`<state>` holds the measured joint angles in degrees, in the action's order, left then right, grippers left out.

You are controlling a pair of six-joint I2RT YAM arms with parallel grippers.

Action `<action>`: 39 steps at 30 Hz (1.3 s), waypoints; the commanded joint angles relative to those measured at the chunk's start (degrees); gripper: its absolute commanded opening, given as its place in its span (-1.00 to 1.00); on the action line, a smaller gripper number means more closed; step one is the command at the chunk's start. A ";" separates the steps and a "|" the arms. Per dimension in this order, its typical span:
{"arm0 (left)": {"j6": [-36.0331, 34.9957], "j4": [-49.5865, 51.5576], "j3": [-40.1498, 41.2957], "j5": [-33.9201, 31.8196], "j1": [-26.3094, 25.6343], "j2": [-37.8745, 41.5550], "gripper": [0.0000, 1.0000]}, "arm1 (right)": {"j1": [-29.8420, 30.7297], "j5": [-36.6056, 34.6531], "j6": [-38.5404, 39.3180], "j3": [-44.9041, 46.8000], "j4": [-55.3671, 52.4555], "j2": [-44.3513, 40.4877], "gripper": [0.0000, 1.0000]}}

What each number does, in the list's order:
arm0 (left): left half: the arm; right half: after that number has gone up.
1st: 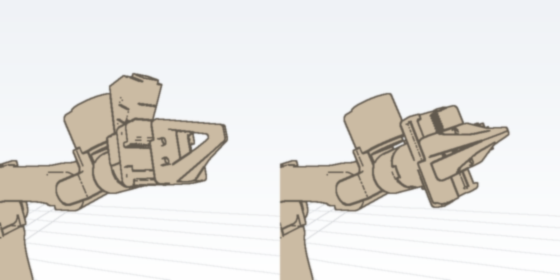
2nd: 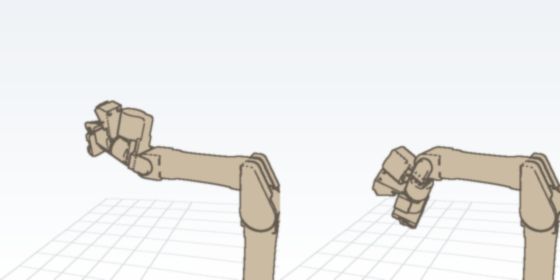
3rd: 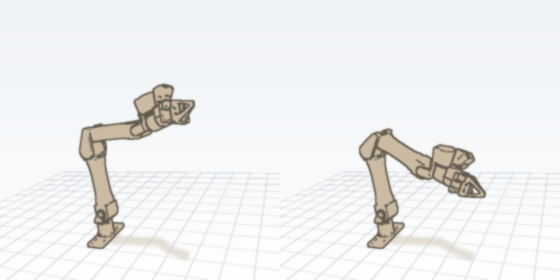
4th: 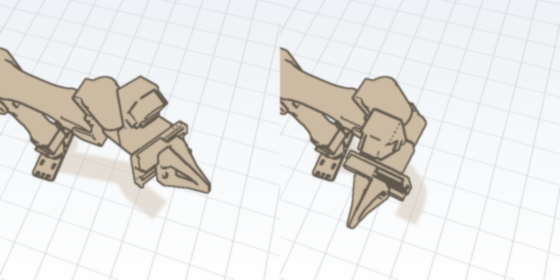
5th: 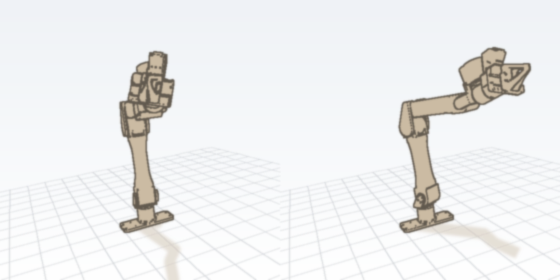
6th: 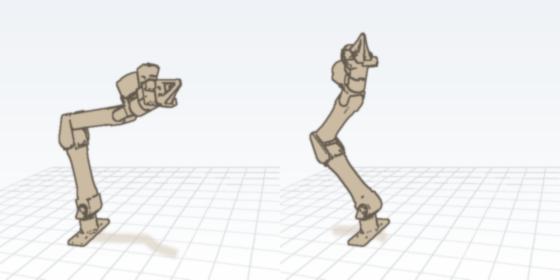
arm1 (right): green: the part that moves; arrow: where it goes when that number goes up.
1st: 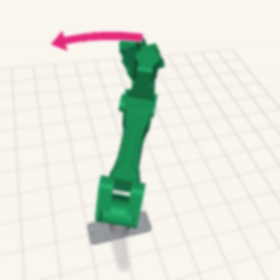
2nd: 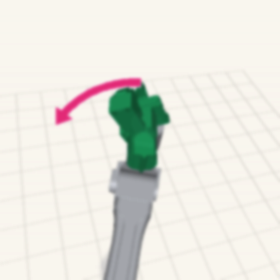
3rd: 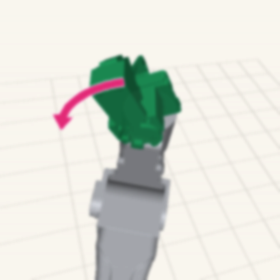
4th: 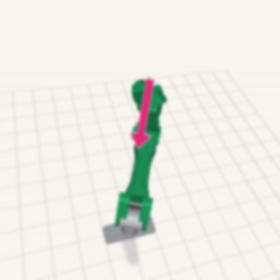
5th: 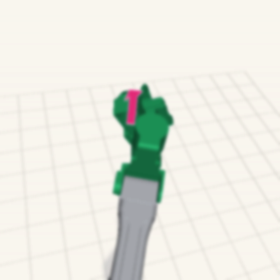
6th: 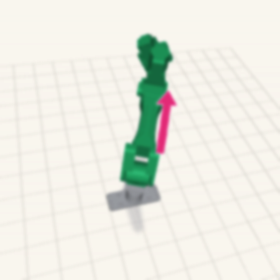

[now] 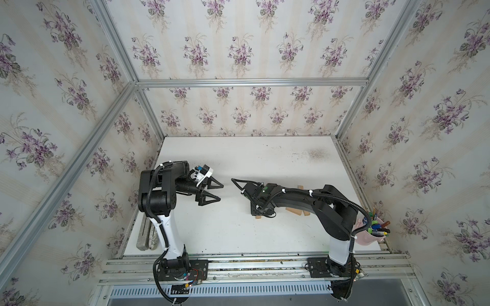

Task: Assemble the number 8 with building blocks
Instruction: Assemble the building block at the center of the board.

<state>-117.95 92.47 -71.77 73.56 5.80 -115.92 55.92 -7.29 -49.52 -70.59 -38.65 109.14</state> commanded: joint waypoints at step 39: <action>-21.88 9.76 -0.13 0.29 0.08 0.08 0.99 | -1.35 -1.58 -1.61 -3.42 -7.77 3.69 -0.57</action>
<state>-117.95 92.47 -71.77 73.56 5.80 -115.92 54.83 -6.76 -49.58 -74.78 -44.71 111.94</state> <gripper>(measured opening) 0.996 0.219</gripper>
